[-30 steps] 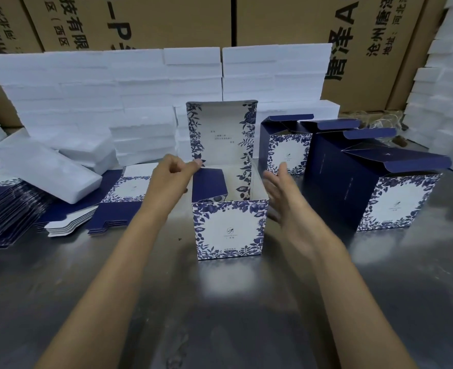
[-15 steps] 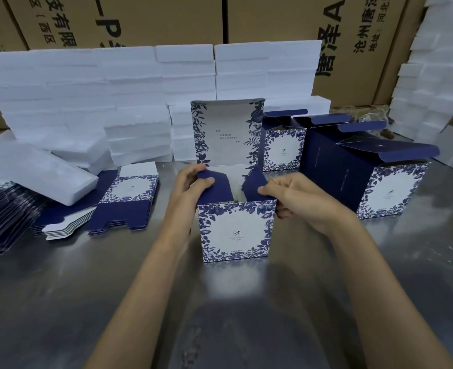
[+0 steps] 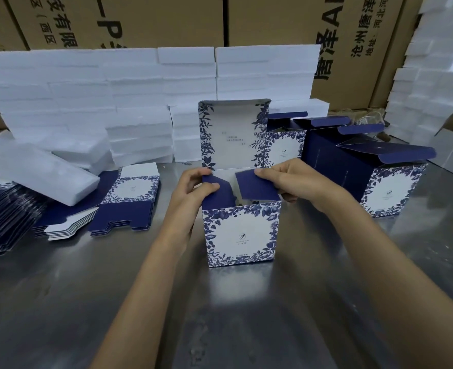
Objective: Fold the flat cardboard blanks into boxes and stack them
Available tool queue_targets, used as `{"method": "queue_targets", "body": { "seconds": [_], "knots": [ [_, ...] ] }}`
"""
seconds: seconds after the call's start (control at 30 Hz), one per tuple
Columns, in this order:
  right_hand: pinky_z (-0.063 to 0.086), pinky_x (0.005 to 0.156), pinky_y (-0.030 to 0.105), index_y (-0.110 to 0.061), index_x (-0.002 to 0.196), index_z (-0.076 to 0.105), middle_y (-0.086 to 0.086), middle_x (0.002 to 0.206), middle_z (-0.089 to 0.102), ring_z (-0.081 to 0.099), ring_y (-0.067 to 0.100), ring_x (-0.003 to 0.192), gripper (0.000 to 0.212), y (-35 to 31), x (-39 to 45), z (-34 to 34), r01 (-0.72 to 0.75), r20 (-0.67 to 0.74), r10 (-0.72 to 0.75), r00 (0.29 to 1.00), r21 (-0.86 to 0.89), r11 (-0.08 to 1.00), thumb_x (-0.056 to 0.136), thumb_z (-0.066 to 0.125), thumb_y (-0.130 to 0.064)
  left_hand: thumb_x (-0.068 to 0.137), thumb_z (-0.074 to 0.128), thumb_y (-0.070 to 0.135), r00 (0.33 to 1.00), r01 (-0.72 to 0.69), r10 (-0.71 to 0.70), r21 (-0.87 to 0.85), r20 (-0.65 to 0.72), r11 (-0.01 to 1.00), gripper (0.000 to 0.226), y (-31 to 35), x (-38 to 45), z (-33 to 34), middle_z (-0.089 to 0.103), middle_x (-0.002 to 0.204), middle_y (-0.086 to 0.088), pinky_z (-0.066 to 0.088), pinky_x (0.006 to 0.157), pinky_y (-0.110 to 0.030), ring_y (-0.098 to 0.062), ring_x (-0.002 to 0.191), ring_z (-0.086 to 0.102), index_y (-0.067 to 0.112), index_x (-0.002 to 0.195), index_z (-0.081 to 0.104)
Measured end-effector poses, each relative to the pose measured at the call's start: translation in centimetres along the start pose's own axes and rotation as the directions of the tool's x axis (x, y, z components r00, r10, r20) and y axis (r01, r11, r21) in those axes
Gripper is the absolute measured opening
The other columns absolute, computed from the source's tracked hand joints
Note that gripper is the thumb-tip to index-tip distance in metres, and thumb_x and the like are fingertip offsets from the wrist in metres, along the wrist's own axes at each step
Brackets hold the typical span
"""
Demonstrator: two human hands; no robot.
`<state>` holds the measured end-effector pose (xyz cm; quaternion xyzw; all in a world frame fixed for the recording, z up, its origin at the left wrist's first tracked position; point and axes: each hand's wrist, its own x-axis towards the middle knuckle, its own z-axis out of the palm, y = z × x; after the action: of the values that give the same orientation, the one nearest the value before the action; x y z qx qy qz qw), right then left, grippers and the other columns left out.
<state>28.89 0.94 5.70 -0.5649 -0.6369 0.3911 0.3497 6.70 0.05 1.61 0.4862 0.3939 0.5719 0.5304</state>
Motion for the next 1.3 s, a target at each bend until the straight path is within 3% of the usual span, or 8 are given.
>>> {"method": "queue_targets", "body": {
  "seconds": [0.3,0.4,0.5,0.73,0.83,1.0,1.13,1.3],
  "knots": [
    [0.041,0.047,0.017,-0.024,0.058,0.045,-0.011,0.05,0.048,0.045,0.006,0.044,0.047,0.4,0.6,0.2,0.01,-0.164,-0.015,0.986,-0.028,1.0,0.097,0.061,-0.045,0.091,0.069,0.017,0.999,-0.03,0.03,0.027,-0.017,0.999,0.015,0.0,-0.1,-0.4,0.07,0.114,-0.005,0.051,0.097,-0.043,-0.026,0.11,0.067,0.026,0.102,0.07],
    [0.05,0.067,0.018,-0.03,0.092,0.065,-0.015,0.093,0.07,0.066,-0.005,0.078,0.007,0.9,0.5,0.4,0.081,-0.224,-0.052,0.973,0.122,0.989,0.096,0.062,-0.035,0.087,0.069,0.022,0.998,-0.05,0.051,0.007,-0.026,0.999,0.02,-0.1,0.0,-0.4,0.072,0.107,0.003,0.051,0.091,-0.04,-0.014,0.101,0.068,0.027,0.106,0.068],
    [0.051,0.072,0.016,-0.054,0.109,0.06,-0.023,0.117,0.06,0.06,-0.009,0.104,0.037,1.5,0.3,0.6,0.086,-0.073,-0.066,0.995,0.319,0.944,0.096,0.06,-0.02,0.083,0.068,0.02,0.999,-0.044,0.044,-0.036,0.0,0.998,0.037,-0.1,0.0,-0.5,0.073,0.115,-0.001,0.05,0.098,-0.042,-0.02,0.108,0.068,0.032,0.118,0.062],
    [0.052,0.081,0.015,-0.028,0.109,0.079,-0.018,0.116,0.074,0.066,-0.004,0.111,0.033,2.4,-1.1,1.0,0.132,-0.066,-0.115,0.991,0.397,0.908,0.101,0.05,-0.015,0.083,0.051,0.028,0.998,-0.056,0.055,0.049,0.018,0.997,0.029,0.4,-0.4,-0.6,0.072,0.112,0.012,0.043,0.089,-0.033,-0.006,0.105,0.064,0.031,0.1,0.075],
    [0.049,0.101,0.033,-0.027,0.109,0.08,-0.007,0.119,0.075,0.064,0.009,0.12,0.041,2.6,-1.3,0.9,0.084,-0.015,-0.086,0.996,0.441,0.894,0.09,0.044,-0.025,0.089,0.048,0.034,0.999,-0.044,0.046,0.092,-0.018,0.995,0.032,0.6,-0.4,-0.5,0.072,0.115,0.01,0.043,0.096,-0.035,-0.01,0.108,0.064,0.027,0.103,0.075],
    [0.049,0.107,0.04,-0.03,0.095,0.082,-0.014,0.107,0.077,0.065,0.007,0.115,0.024,1.2,-1.0,0.7,0.094,-0.129,-0.066,0.989,0.226,0.97,0.091,0.062,-0.017,0.09,0.068,0.015,0.997,-0.067,0.071,0.314,-0.001,0.947,0.012,1.9,0.0,-0.3,0.071,0.106,0.01,0.05,0.088,-0.023,-0.006,0.098,0.066,0.023,0.099,0.072],
    [0.049,0.077,0.018,-0.026,0.088,0.074,-0.01,0.084,0.068,0.061,0.007,0.085,0.023,-1.8,0.7,1.4,0.087,-0.145,-0.083,0.986,0.025,0.996,0.093,0.057,-0.011,0.088,0.064,0.017,0.996,-0.027,-0.029,0.599,0.084,0.801,0.012,4.8,1.8,1.1,0.07,0.089,0.015,0.046,0.074,-0.02,-0.004,0.085,0.061,0.022,0.092,0.073],
    [0.044,0.07,0.028,0.0,0.103,0.072,0.003,0.09,0.065,0.056,0.015,0.083,0.029,-3.4,2.3,4.0,0.024,-0.132,-0.044,0.99,-0.148,0.989,0.097,0.055,-0.022,0.094,0.057,0.025,0.997,0.029,-0.068,0.668,0.032,0.744,0.011,4.2,3.0,3.9,0.062,0.085,0.011,0.043,0.061,-0.018,-0.002,0.074,0.055,0.021,0.095,0.067]
  ]
}}
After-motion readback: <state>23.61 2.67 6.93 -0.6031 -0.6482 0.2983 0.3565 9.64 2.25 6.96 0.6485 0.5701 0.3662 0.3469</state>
